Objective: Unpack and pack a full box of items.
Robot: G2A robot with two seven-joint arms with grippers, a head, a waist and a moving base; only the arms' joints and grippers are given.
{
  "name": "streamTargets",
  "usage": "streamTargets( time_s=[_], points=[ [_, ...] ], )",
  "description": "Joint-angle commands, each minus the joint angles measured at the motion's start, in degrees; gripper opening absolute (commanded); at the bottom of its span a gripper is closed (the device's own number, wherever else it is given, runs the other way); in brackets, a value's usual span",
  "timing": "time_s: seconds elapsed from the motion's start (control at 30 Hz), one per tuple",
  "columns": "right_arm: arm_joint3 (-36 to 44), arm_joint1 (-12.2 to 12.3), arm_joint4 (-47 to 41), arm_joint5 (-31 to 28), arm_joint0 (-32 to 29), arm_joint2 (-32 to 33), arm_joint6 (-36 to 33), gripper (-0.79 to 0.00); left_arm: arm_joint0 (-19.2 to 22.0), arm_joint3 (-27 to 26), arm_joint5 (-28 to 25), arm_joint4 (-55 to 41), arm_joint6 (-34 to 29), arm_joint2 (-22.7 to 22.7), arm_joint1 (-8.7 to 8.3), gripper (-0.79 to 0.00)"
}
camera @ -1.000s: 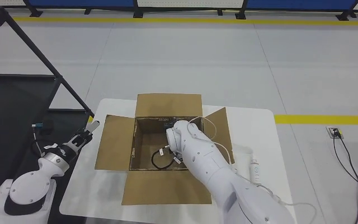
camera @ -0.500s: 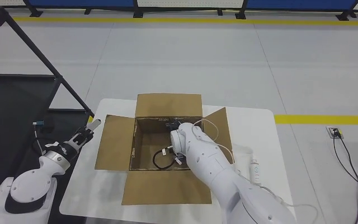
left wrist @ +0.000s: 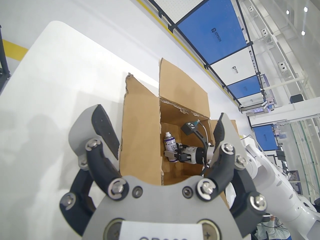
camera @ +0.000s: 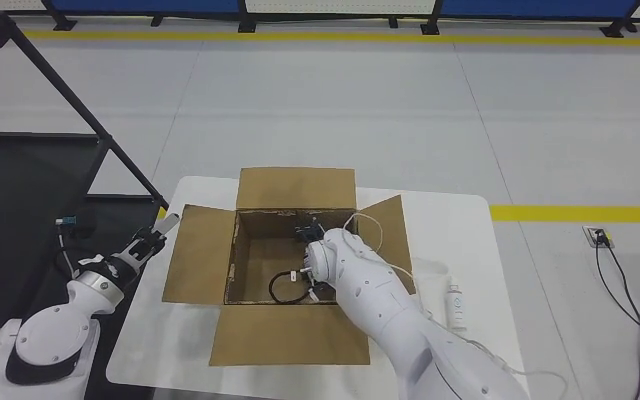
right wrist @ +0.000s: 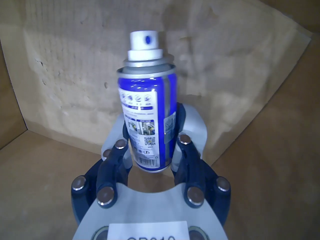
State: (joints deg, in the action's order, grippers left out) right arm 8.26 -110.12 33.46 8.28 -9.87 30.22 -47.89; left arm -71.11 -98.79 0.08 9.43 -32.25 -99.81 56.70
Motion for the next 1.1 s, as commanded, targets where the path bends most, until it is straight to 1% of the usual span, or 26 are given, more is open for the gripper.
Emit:
streamTargets(
  time_s=[0.0, 0.27, 0.63, 0.87, 1.07],
  points=[
    [0.3, 0.1, -0.1, -0.3, 0.2, 0.3, 0.5, -0.785, 0.0, 0.0, -0.1, 0.0, 0.0, 0.1, -0.01, 0.0],
    [1.7, 0.6, -1.1, -3.8, 1.7, 1.8, 2.3, -0.785, 0.3, -0.3, -0.2, 0.1, 0.1, 0.8, -0.02, 0.0],
    [5.3, 1.6, -0.2, -8.2, 3.0, 3.1, 5.0, -0.785, 0.8, -0.9, -0.6, 0.5, -0.2, 1.7, -0.07, 0.0],
    [10.1, 3.2, 0.9, -10.6, 1.9, 4.4, 7.6, -0.785, 0.9, -1.4, -1.0, 0.6, -0.5, 2.1, -0.12, 0.0],
    [18.2, 5.7, 3.6, -8.0, -0.4, 6.0, 8.4, -0.785, 0.8, -1.7, -1.3, 0.8, -0.8, 2.3, -0.17, 0.0]
  ],
)
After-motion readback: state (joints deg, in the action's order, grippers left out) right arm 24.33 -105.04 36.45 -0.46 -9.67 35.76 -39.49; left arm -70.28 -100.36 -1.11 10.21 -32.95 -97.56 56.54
